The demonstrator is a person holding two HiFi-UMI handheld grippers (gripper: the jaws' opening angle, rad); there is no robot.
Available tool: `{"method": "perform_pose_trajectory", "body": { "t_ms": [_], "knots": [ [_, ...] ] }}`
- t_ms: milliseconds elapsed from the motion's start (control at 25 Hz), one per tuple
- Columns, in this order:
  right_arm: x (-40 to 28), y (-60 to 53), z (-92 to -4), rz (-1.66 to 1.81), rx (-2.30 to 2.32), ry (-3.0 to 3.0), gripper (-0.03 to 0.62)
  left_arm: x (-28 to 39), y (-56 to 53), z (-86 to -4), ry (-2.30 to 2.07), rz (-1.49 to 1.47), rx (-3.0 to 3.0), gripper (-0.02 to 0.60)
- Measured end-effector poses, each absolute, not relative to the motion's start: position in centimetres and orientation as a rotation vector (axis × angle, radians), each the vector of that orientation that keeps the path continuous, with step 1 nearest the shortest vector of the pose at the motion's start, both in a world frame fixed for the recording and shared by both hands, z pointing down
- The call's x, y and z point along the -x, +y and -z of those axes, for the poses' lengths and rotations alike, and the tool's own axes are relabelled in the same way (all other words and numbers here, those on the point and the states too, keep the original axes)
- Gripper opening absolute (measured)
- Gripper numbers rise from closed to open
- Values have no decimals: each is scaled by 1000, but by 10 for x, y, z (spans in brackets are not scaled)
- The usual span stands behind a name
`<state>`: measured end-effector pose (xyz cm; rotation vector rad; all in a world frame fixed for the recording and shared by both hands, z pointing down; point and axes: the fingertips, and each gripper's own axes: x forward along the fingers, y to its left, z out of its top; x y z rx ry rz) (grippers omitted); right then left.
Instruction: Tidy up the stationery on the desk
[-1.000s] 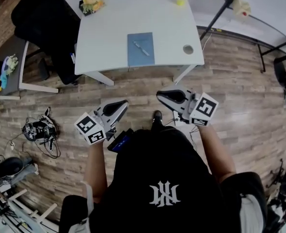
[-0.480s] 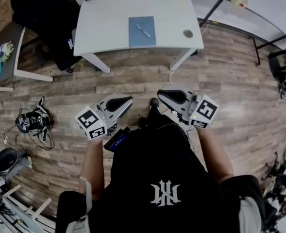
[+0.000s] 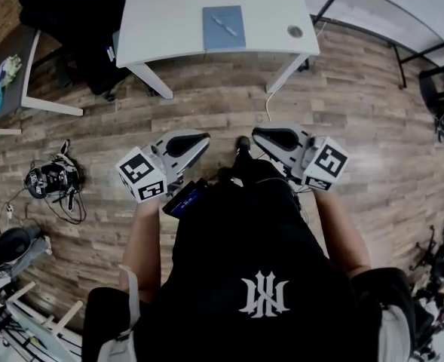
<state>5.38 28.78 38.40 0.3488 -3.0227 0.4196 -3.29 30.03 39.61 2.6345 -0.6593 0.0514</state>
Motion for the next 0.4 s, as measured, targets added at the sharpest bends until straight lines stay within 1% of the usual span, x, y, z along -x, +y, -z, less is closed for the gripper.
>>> {"method": "perform_pose_trajectory", "body": {
  "t_ms": [400],
  "knots": [
    [-54,297,-390,-373,-370,-2993,48,25,309,-390,-607,-31,-2655,3]
  ]
}}
